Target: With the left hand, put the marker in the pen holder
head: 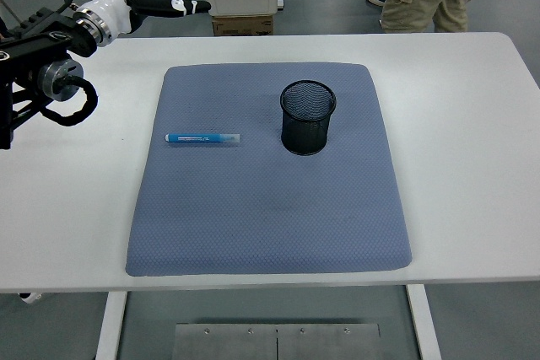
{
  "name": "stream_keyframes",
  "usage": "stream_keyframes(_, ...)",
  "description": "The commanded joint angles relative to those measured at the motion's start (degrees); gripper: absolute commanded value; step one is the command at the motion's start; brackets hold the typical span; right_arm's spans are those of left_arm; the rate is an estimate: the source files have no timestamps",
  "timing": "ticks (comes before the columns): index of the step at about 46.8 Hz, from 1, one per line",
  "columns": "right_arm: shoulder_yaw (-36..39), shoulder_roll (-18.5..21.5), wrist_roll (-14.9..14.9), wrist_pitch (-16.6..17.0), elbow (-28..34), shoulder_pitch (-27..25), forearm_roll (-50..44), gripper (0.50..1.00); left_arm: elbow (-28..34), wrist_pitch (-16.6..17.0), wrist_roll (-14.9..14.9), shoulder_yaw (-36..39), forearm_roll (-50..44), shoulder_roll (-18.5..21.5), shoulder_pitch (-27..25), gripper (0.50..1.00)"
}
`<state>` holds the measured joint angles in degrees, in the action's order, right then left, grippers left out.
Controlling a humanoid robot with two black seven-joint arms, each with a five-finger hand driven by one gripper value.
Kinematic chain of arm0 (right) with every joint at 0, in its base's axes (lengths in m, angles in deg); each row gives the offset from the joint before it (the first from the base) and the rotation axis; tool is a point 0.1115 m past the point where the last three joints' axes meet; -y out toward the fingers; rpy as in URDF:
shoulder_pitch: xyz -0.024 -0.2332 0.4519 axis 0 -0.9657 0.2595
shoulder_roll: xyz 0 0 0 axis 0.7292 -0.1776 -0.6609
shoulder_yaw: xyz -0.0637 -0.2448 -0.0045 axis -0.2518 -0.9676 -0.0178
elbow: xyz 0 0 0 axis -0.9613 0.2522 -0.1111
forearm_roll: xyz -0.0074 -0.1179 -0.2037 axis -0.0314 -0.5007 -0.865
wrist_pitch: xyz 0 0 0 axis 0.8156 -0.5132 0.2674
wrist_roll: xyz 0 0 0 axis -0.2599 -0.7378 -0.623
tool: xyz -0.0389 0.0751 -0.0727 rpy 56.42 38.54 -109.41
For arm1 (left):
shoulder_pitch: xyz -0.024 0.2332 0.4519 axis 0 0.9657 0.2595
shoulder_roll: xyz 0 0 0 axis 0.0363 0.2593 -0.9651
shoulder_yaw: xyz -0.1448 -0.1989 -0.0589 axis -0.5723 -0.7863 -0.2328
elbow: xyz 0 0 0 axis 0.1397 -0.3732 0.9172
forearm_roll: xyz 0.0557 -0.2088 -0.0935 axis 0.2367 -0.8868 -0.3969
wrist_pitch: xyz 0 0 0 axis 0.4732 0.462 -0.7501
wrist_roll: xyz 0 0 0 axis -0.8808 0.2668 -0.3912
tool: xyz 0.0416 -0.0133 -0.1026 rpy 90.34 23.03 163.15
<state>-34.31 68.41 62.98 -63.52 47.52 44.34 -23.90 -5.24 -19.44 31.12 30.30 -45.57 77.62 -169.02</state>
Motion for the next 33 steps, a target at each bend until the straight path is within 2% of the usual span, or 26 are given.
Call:
stream_keyframes(1, 0.00, 0.00, -0.01, 0.00, 0.00, 0.07, 0.00, 1.000, 0.49, -0.04, -0.07, 5.58, 0.08, -1.45, -2.65, 1.000)
stream_keyframes(7, 0.00, 0.00, -0.01, 0.00, 0.00, -0.01, 0.00, 1.000, 1.63, -0.13, 0.02, 12.89, 2.00, -1.90, -6.17, 1.000)
stream_keyframes(17, 0.00, 0.00, -0.01, 0.00, 0.00, 0.07, 0.00, 1.000, 4.53, -0.13, 0.02, 19.13, 11.93, -2.51, -10.74, 1.000)
stream_keyframes(27, 0.00, 0.00, -0.01, 0.00, 0.00, -0.01, 0.00, 1.000, 5.15, -1.80, -0.16, 31.08, 14.93, -8.39, -13.03, 1.000)
stream_keyframes(33, 0.00, 0.00, -0.01, 0.00, -0.09, -0.01, 0.00, 1.000, 5.32, -2.15, -0.60, 33.11, 14.93, -9.72, -14.44, 1.000)
